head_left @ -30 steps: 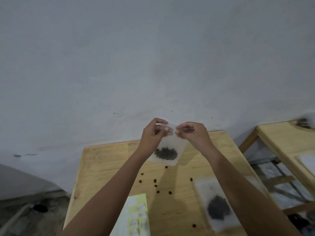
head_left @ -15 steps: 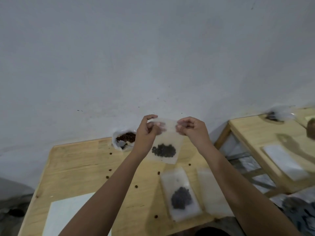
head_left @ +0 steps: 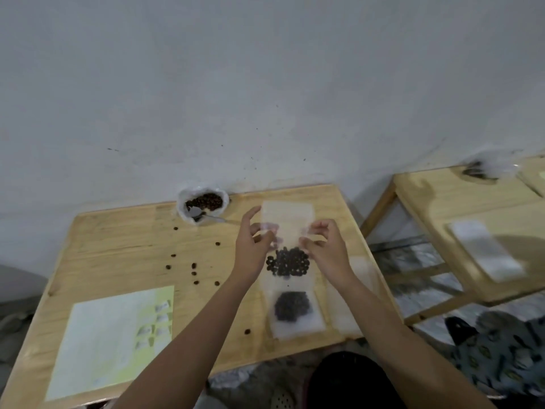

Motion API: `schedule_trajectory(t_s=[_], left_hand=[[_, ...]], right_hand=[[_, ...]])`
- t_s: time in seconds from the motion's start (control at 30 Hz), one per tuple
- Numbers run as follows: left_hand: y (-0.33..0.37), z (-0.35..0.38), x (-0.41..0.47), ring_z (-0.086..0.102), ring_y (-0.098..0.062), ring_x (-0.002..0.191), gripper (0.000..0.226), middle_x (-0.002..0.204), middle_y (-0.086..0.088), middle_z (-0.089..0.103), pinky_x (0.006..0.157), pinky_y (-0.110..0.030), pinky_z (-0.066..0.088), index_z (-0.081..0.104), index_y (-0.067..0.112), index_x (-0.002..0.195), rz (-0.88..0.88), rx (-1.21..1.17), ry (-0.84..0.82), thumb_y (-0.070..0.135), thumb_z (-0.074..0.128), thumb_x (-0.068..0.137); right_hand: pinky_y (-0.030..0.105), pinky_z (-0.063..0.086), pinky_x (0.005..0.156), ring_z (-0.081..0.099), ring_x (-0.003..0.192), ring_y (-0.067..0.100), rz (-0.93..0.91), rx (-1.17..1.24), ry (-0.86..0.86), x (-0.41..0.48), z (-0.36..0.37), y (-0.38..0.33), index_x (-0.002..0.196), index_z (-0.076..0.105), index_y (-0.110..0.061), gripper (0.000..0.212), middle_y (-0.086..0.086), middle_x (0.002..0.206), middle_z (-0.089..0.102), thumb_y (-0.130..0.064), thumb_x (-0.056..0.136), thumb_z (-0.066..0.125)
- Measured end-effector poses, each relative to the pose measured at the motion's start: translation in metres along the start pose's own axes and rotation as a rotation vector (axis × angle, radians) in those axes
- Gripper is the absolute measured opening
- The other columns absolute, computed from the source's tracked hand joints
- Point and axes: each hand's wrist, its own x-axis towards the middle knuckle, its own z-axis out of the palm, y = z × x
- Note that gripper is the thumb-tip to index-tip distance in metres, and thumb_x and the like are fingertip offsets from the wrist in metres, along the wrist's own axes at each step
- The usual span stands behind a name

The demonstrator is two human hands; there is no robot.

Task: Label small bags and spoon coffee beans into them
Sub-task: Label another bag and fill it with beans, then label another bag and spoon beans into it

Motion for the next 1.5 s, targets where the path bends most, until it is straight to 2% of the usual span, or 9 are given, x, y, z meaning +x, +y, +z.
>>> schedule_trajectory(t_s=[0.23, 0.33, 0.43, 0.57, 0.67, 0.83, 1.07, 1.2, 1.5], left_hand=[[-0.066, -0.008, -0.030, 0.063, -0.016, 0.080, 0.067, 0.101, 0.002, 0.057, 0.070, -0.028, 0.056, 0.030, 0.016, 0.140, -0.205, 0.273, -0.065, 0.005, 0.065, 0.085], [-0.079, -0.006, -0.035, 0.055, -0.008, 0.074, 0.063, 0.098, 0.005, 0.052, 0.058, -0.010, 0.049, 0.030, 0.010, 0.140, -0.290, 0.266, -0.044, -0.005, 0.058, 0.087], [-0.083, -0.006, -0.033, 0.055, -0.014, 0.087, 0.069, 0.113, -0.006, 0.051, 0.068, -0.019, 0.052, 0.028, 0.010, 0.143, -0.318, 0.310, -0.053, -0.004, 0.062, 0.084], [-0.083, -0.002, -0.034, 0.037, -0.025, 0.126, 0.071, 0.140, -0.011, 0.031, 0.102, -0.030, 0.034, 0.032, 0.008, 0.139, -0.175, 0.689, -0.039, 0.010, 0.068, 0.079], [-0.075, 0.009, -0.032, 0.030, -0.024, 0.131, 0.055, 0.141, -0.012, 0.030, 0.101, -0.021, 0.025, 0.041, 0.008, 0.133, -0.001, 0.724, -0.019, 0.013, 0.065, 0.083], [-0.065, 0.060, -0.023, 0.042, -0.020, 0.120, 0.041, 0.130, -0.007, 0.041, 0.097, -0.019, 0.031, 0.048, 0.009, 0.127, 0.135, 0.686, -0.247, 0.013, 0.060, 0.088], [-0.098, 0.127, -0.035, 0.035, -0.023, 0.131, 0.062, 0.145, -0.010, 0.030, 0.105, -0.025, 0.029, 0.031, 0.007, 0.140, -0.036, 0.805, -0.504, 0.014, 0.061, 0.087], [-0.114, 0.139, -0.041, 0.023, -0.030, 0.139, 0.068, 0.154, -0.014, 0.014, 0.111, -0.035, 0.027, 0.022, 0.005, 0.145, -0.136, 0.906, -0.481, 0.020, 0.058, 0.089], [-0.122, 0.143, -0.036, 0.028, -0.029, 0.137, 0.063, 0.152, -0.014, 0.023, 0.108, -0.033, 0.028, 0.029, 0.002, 0.142, -0.146, 0.849, -0.368, 0.015, 0.060, 0.088]], right_hand=[[0.012, 0.043, 0.062, 0.056, 0.078, 0.008, 0.144, -0.278, -0.125, -0.017, -0.004, 0.056, 0.109, 0.049, -0.015, 0.033, -0.002, 0.105, 0.050, -0.010, 0.082, 0.069], [0.015, 0.045, 0.069, 0.056, 0.092, 0.014, 0.152, -0.367, -0.172, -0.021, -0.003, 0.072, 0.113, 0.049, -0.015, 0.036, 0.002, 0.115, 0.050, -0.011, 0.082, 0.068], [0.019, 0.044, 0.083, 0.052, 0.106, 0.016, 0.139, -0.418, -0.229, -0.023, -0.001, 0.080, 0.117, 0.050, -0.015, 0.040, 0.004, 0.121, 0.048, -0.009, 0.082, 0.067], [0.015, 0.036, 0.088, 0.047, 0.116, 0.014, 0.106, -0.506, -0.256, -0.026, -0.003, 0.083, 0.126, 0.049, -0.017, 0.047, 0.002, 0.129, 0.046, -0.012, 0.082, 0.067], [0.015, 0.033, 0.090, 0.047, 0.116, 0.014, 0.108, -0.510, -0.175, -0.023, -0.017, 0.082, 0.124, 0.051, -0.017, 0.045, 0.000, 0.128, 0.047, -0.013, 0.083, 0.066], [0.011, 0.030, 0.087, 0.048, 0.117, 0.017, 0.129, -0.536, 0.015, -0.020, -0.066, 0.092, 0.120, 0.053, -0.014, 0.037, 0.004, 0.126, 0.051, -0.011, 0.085, 0.063], [0.027, 0.035, 0.099, 0.042, 0.127, 0.022, 0.357, -0.559, 0.030, -0.040, -0.115, 0.125, 0.135, 0.042, -0.012, 0.046, 0.007, 0.142, 0.039, -0.018, 0.091, 0.054], [0.028, 0.032, 0.104, 0.039, 0.132, 0.023, 0.378, -0.613, -0.031, -0.046, -0.116, 0.134, 0.137, 0.041, -0.009, 0.048, 0.007, 0.141, 0.042, -0.019, 0.091, 0.050], [0.033, 0.032, 0.110, 0.037, 0.133, 0.024, 0.342, -0.601, 0.026, -0.043, -0.106, 0.138, 0.136, 0.043, -0.008, 0.046, 0.007, 0.140, 0.043, -0.013, 0.091, 0.047]])
